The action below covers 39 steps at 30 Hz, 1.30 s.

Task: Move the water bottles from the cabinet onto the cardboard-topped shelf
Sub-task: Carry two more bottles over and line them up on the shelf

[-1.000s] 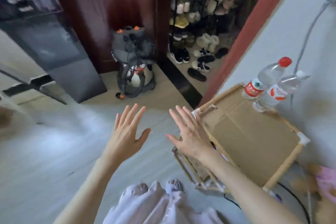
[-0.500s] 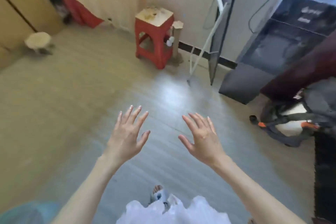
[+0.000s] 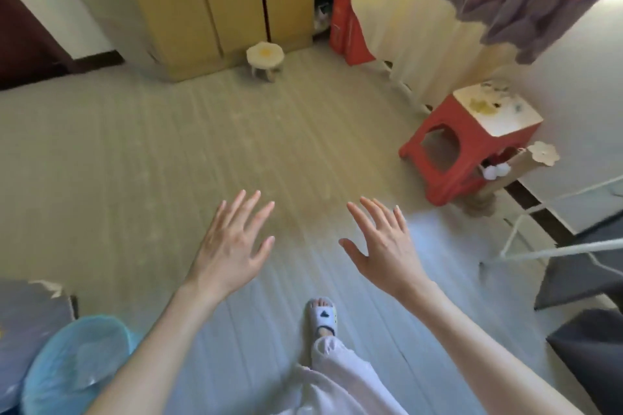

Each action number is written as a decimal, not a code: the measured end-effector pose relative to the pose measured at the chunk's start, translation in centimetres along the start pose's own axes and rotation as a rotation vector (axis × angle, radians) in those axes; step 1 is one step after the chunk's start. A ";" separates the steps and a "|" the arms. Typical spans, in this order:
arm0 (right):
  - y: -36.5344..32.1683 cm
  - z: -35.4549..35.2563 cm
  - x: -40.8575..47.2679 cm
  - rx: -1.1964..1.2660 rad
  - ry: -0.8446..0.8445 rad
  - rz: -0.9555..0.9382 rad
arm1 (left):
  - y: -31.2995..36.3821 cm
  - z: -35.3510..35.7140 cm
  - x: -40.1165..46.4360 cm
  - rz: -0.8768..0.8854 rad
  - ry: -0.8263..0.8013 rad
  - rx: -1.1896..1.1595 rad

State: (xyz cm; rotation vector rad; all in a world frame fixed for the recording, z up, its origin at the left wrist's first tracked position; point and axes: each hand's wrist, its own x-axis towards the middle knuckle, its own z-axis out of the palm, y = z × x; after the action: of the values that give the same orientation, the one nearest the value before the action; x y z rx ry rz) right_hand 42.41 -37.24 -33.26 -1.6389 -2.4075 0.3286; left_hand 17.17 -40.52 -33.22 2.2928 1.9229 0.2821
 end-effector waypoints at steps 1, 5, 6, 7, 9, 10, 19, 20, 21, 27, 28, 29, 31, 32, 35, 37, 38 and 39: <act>0.1 -0.4 3.3 -0.004 0.006 -0.028 | -1.2 -0.8 2.3 -0.037 0.018 0.007; -0.2 -1.6 15.2 -0.001 0.023 -0.137 | -5.2 -3.4 10.4 -0.141 0.076 0.011; -0.4 -1.5 17.8 0.001 0.019 -0.160 | -6.2 -3.7 12.0 -0.161 0.088 0.005; -0.7 -1.2 20.3 0.004 0.007 -0.177 | -7.3 -3.8 13.4 -0.187 0.096 -0.001; -1.3 -0.2 25.0 0.011 -0.022 -0.209 | -10.0 -3.7 15.9 -0.249 0.104 -0.008; -1.7 0.4 27.3 0.015 -0.039 -0.224 | -11.5 -3.6 17.1 -0.276 0.104 -0.013; -6.6 4.4 52.3 0.006 -0.100 -0.236 | -29.7 -5.1 33.9 -0.341 0.129 0.016; -7.3 4.4 55.3 0.005 -0.093 -0.237 | -31.7 -5.7 36.2 -0.342 0.141 0.014; -7.9 4.3 58.1 0.005 -0.083 -0.238 | -33.6 -6.4 38.5 -0.340 0.148 0.012; -9.6 4.1 71.7 -0.007 -0.019 -0.246 | -41.4 -8.5 49.7 -0.305 0.145 0.016; -9.5 4.4 74.2 -0.007 -0.035 -0.240 | -42.8 -8.3 51.4 -0.309 0.129 0.010; -9.6 4.8 76.7 -0.007 -0.050 -0.234 | -44.2 -8.2 53.2 -0.319 0.116 0.003; -9.6 5.7 82.0 -0.019 -0.069 -0.241 | -47.2 -8.0 56.8 -0.354 0.108 -0.004; -9.6 6.2 84.7 -0.022 -0.073 -0.250 | -48.8 -7.9 58.7 -0.381 0.117 -0.008; -10.0 7.2 93.4 -0.028 -0.092 -0.287 | -53.7 -8.7 64.9 -0.443 0.137 -0.019; -10.4 7.1 99.4 -0.020 -0.087 -0.314 | -56.7 -10.1 69.4 -0.452 0.170 -0.009; -10.7 7.0 102.3 -0.010 -0.078 -0.329 | -58.0 -10.9 71.6 -0.457 0.181 -0.005; -11.0 6.8 105.1 -0.001 -0.071 -0.341 | -59.3 -11.7 73.7 -0.462 0.190 0.001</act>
State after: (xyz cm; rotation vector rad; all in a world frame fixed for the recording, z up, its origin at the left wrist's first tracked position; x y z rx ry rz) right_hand -7.07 56.34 -31.42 -1.2030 -2.6788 0.3297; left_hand -30.05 42.25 -30.94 1.7995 2.4680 0.4521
